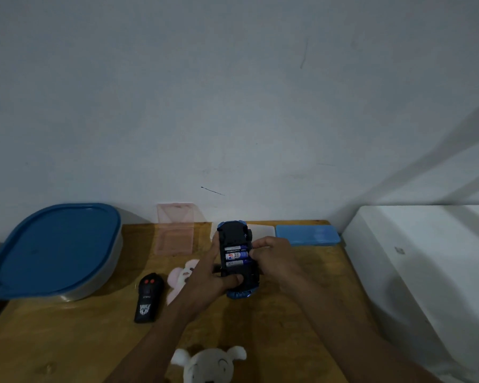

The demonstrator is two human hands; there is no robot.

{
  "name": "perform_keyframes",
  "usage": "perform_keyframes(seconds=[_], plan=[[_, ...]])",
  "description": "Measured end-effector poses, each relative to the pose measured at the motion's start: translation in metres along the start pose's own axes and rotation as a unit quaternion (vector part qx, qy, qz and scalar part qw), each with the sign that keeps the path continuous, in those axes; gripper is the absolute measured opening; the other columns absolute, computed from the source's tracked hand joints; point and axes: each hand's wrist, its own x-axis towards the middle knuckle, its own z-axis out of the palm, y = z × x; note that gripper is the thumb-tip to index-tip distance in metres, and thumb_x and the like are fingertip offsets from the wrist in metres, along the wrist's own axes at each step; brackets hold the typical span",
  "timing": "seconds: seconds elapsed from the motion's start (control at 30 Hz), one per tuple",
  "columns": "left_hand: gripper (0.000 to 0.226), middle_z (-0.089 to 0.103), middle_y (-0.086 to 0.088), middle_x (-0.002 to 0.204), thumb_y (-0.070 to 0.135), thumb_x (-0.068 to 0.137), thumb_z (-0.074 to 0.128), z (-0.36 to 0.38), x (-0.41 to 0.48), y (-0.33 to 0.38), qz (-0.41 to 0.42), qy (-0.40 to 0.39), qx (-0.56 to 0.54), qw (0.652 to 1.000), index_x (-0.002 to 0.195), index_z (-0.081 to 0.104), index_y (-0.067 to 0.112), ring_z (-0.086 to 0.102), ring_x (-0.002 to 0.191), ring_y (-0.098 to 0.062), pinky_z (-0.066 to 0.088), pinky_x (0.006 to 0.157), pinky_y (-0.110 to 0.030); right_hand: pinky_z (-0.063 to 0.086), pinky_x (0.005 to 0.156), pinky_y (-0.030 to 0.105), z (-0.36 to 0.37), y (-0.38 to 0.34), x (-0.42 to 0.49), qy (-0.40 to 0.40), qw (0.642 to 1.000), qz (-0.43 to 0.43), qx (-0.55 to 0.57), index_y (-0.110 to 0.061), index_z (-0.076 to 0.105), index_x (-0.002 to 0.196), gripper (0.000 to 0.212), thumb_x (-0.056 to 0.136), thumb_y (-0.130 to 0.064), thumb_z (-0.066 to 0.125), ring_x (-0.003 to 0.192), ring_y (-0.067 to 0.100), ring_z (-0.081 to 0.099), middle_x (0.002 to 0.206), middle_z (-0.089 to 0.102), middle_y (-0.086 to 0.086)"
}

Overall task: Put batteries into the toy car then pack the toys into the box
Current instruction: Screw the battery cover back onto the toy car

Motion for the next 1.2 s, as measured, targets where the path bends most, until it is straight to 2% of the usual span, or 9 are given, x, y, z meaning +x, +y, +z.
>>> perform_keyframes(seconds=[0.07,0.23,0.4,0.53,0.63,0.83,0.93,1.07,1.2], plan=[[0.095,0.067,0.001,0.118,-0.001,0.076,0.072,0.013,-0.011,0.003,0.001,0.013,0.018,1.0,0.126,0.03,0.069,0.065,0.108,-0.02,0.054,0.092,-0.047,0.055,0.063,0.028,-0.011,0.004,-0.013,0.0,1.0,-0.01,-0.004,-0.02,0.065,0.09,0.012,0.085,-0.01,0.063,0.084,0.017,0.065,0.095,0.068,0.004],[0.102,0.069,0.002,0.114,-0.006,0.076,0.07,0.056,-0.038,0.009,0.003,0.018,0.052,0.998,0.145,0.019,0.049,0.067,0.1,-0.014,0.057,0.087,-0.044,0.052,0.061,0.023,-0.049,0.024,-0.05,-0.018,1.0,-0.019,0.007,-0.015,0.064,0.102,0.016,0.087,-0.012,0.062,0.087,0.018,0.066,0.098,0.068,0.006],[0.095,0.072,0.002,0.107,-0.004,0.073,0.073,0.11,-0.074,0.003,0.012,0.012,0.07,0.997,0.117,0.035,0.07,0.068,0.098,-0.013,0.058,0.082,-0.038,0.058,0.073,0.033,-0.089,0.064,-0.084,-0.026,0.999,-0.021,-0.006,-0.022,0.062,0.084,0.014,0.085,-0.009,0.065,0.084,0.018,0.066,0.09,0.068,0.004],[0.097,0.069,0.0,0.11,-0.011,0.072,0.069,0.156,-0.105,-0.01,-0.021,-0.022,0.07,0.997,0.144,0.026,0.037,0.068,0.096,-0.008,0.058,0.075,-0.026,0.058,0.081,0.033,-0.119,0.105,-0.118,-0.033,0.999,-0.011,-0.026,-0.022,0.063,0.089,0.012,0.085,-0.011,0.066,0.09,0.016,0.066,0.097,0.069,0.003],[0.105,0.069,0.003,0.113,-0.007,0.072,0.07,0.183,-0.127,-0.024,-0.051,-0.025,0.089,0.994,0.148,0.014,0.039,0.067,0.098,-0.006,0.058,0.081,-0.03,0.057,0.076,0.029,-0.136,0.133,-0.141,-0.025,1.0,0.004,-0.003,-0.011,0.065,0.099,0.015,0.086,-0.005,0.065,0.088,0.017,0.065,0.095,0.068,0.005],[0.097,0.064,0.005,0.12,-0.007,0.071,0.071,0.22,-0.163,-0.049,-0.066,-0.003,0.09,0.994,0.147,0.025,0.033,0.064,0.107,-0.009,0.056,0.087,-0.032,0.049,0.061,0.017,-0.145,0.185,-0.163,-0.045,0.999,0.014,-0.016,-0.012,0.066,0.096,0.014,0.084,-0.006,0.066,0.078,0.012,0.064,0.084,0.067,0.002],[0.102,0.064,0.003,0.121,-0.012,0.076,0.066,0.228,-0.173,-0.056,-0.078,-0.004,0.076,0.994,0.147,0.016,0.041,0.065,0.105,-0.012,0.057,0.085,-0.035,0.053,0.068,0.02,-0.146,0.196,-0.172,-0.045,0.999,0.009,-0.026,-0.012,0.068,0.102,0.016,0.086,-0.012,0.065,0.082,0.011,0.065,0.091,0.068,0.0],[0.107,0.064,0.005,0.121,-0.008,0.076,0.068,0.227,-0.176,-0.063,-0.106,0.01,0.07,0.992,0.15,0.009,0.041,0.065,0.104,-0.014,0.056,0.088,-0.042,0.043,0.059,0.01,-0.16,0.204,-0.173,-0.007,0.994,-0.026,-0.109,-0.015,0.067,0.099,0.015,0.089,-0.011,0.057,0.082,0.01,0.061,0.086,0.063,-0.006],[0.11,0.064,0.006,0.122,-0.011,0.077,0.068,0.225,-0.175,-0.064,-0.126,0.016,0.053,0.99,0.15,0.005,0.043,0.065,0.104,-0.011,0.055,0.089,-0.04,0.043,0.066,0.013,-0.178,0.22,-0.166,-0.028,0.972,-0.061,-0.225,-0.007,0.066,0.107,0.025,0.085,0.002,0.059,0.092,0.014,0.058,0.108,0.067,0.009]])
